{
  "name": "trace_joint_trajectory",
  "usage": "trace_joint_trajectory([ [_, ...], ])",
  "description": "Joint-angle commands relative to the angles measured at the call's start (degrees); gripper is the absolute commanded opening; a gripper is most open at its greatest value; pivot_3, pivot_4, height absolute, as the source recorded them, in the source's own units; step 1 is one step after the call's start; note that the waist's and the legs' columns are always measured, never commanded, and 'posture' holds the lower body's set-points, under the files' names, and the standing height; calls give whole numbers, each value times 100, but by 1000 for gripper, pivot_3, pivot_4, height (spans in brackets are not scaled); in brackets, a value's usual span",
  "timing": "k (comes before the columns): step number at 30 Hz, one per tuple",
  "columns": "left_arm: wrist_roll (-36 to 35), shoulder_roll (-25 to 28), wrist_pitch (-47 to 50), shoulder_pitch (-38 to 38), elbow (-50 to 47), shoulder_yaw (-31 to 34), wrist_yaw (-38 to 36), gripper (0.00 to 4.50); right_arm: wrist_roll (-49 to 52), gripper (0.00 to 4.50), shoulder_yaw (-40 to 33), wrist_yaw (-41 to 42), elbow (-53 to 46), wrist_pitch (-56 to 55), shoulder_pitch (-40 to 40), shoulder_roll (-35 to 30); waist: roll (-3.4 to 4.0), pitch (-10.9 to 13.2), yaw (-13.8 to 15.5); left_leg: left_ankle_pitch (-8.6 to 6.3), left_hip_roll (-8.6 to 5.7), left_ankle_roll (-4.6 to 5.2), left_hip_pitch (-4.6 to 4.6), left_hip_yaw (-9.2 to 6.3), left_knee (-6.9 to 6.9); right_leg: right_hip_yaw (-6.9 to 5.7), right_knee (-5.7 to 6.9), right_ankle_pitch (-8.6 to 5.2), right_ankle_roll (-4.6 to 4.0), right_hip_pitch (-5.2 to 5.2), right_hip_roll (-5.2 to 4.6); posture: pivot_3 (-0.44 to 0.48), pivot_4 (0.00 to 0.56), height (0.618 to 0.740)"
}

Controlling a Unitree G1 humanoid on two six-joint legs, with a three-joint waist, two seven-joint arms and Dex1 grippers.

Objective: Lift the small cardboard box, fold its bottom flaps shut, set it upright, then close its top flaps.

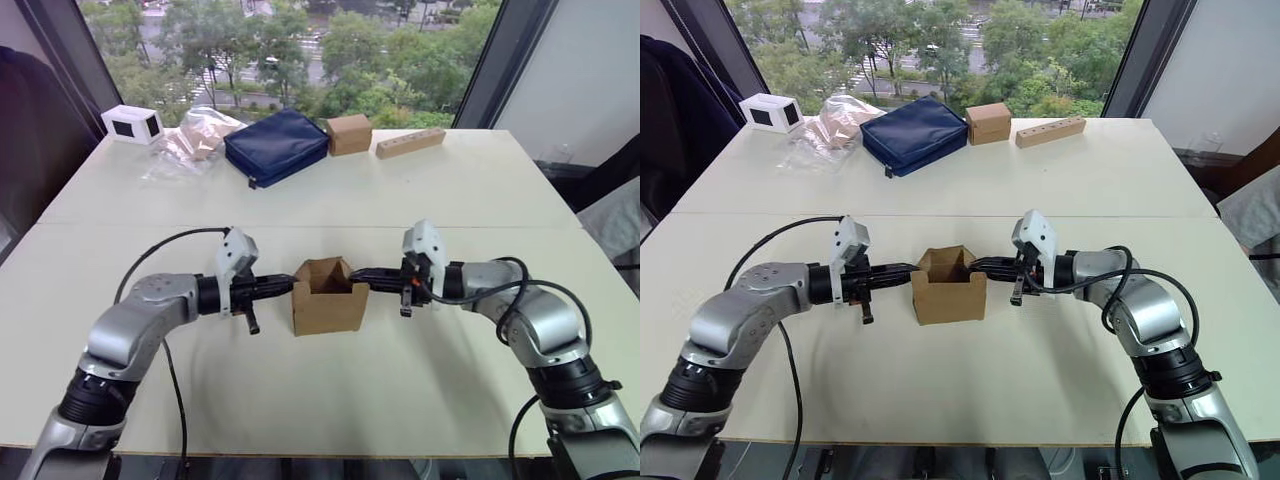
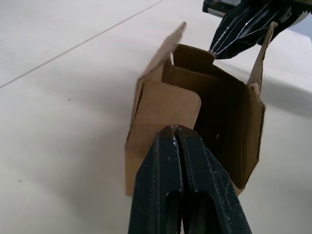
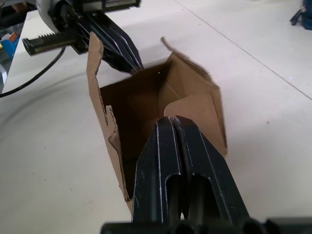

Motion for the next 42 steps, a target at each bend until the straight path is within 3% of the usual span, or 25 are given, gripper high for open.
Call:
trace_joint_trajectory([
  [1, 164, -10, -266, -103, -10, -73, -107, 53, -211, 0, 164, 55, 91, -213, -204, 110, 0, 0, 6, 0, 0, 0, 0, 0, -1, 0, 0, 0, 0, -1, 0, 0, 150, 740],
  [18, 503, -174, -599, -47, 83, -114, -129, 53, -734, 0, 438, 450, 544, -513, -364, 93, 0, 0, 12, 0, 0, 0, -1, 0, -1, 0, 0, 0, 0, -1, -3, 0, 150, 740],
  [21, 416, -134, -548, -131, 139, -6, -189, 53, -646, 0, 331, 433, 461, -427, -351, 105, 0, 0, 11, 0, 0, 0, -1, 0, -1, 0, 0, 0, 0, -1, -4, 0, 150, 740],
  [26, -340, -58, -49, -658, 288, 650, -345, 53, -119, 0, -338, 409, 103, -34, -401, -98, 0, 2, 27, 0, 0, 0, -4, -2, 0, -2, 0, 0, 0, -3, -5, 0, 150, 740],
  [30, -76, -74, -359, -1284, 942, 751, -278, 53, 338, 0, -857, 364, -232, 411, -433, -369, 1, 2, 24, 0, -2, 0, -6, -2, 2, -4, -3, 0, 0, -3, -7, 0, 150, 740],
  [34, 317, -50, -814, -1496, 1784, 387, -714, 53, 786, 0, -1179, 201, -674, 858, -470, -487, 2, 1, -15, 0, -1, 0, -4, -1, -4, -4, -9, 0, 1, -2, -4, 0, 150, 740],
  [42, 996, -523, -1784, -2164, 4308, -203, -1804, 53, 1798, 0, -912, -124, -2727, 1867, 21, -783, 0, 5, 34, 0, 0, 1, -17, -3, 1, -6, -9, 0, 1, -8, -3, 0, 150, 740],
])
